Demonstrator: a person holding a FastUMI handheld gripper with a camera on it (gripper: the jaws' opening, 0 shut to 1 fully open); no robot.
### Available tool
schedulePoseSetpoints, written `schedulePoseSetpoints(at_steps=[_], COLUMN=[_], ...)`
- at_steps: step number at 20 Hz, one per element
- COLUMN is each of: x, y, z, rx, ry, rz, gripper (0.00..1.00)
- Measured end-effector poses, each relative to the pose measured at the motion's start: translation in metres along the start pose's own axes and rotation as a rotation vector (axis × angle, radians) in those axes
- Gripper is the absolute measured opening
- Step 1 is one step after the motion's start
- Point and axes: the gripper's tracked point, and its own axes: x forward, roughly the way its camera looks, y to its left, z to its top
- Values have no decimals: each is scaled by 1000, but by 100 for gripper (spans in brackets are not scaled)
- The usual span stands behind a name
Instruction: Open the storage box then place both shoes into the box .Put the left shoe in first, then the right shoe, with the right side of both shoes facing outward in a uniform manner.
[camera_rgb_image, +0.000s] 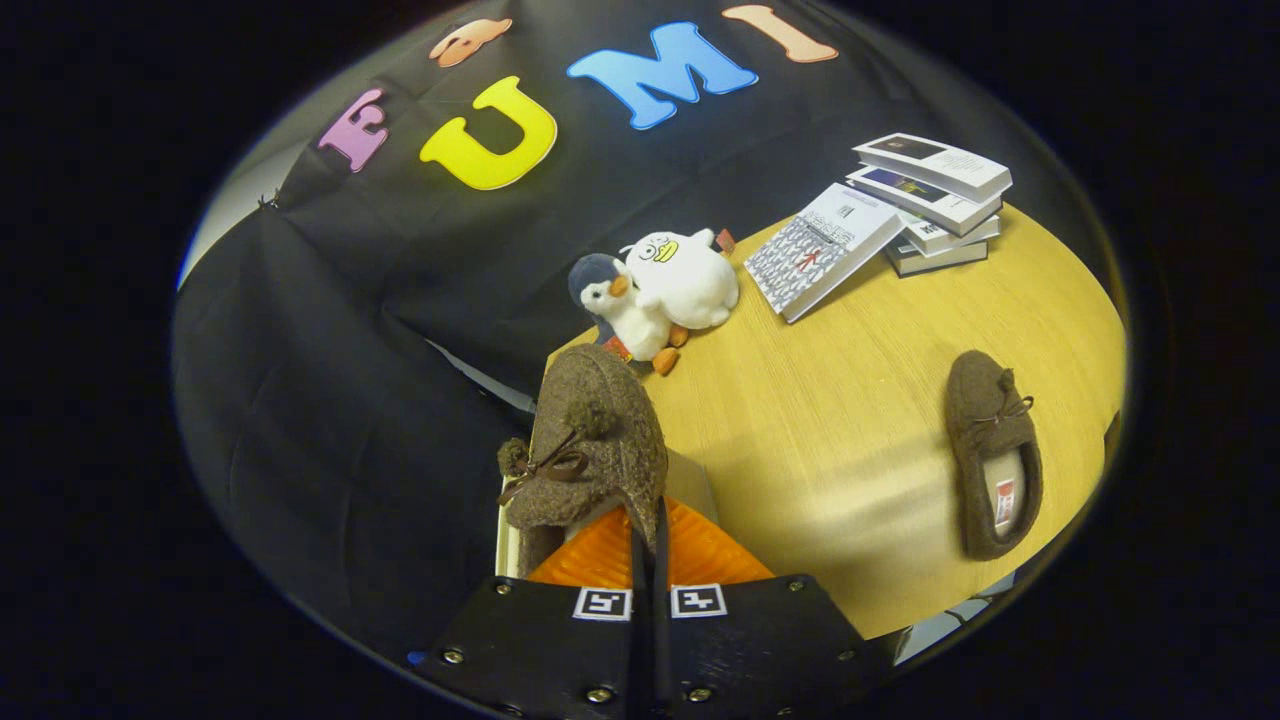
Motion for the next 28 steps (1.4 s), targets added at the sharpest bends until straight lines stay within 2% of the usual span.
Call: schedulePoseSetpoints(at_steps=[4, 10, 25, 27, 28], x=[22, 61, 112, 117, 118], y=[37, 66, 64, 70, 73], z=[-20, -57, -127, -135, -136], rx=[-4, -4, -50, -46, -55], ry=[20, 51, 142, 161, 168], rz=[29, 31, -57, -26, -12], gripper=[0, 0, 0, 1, 5])
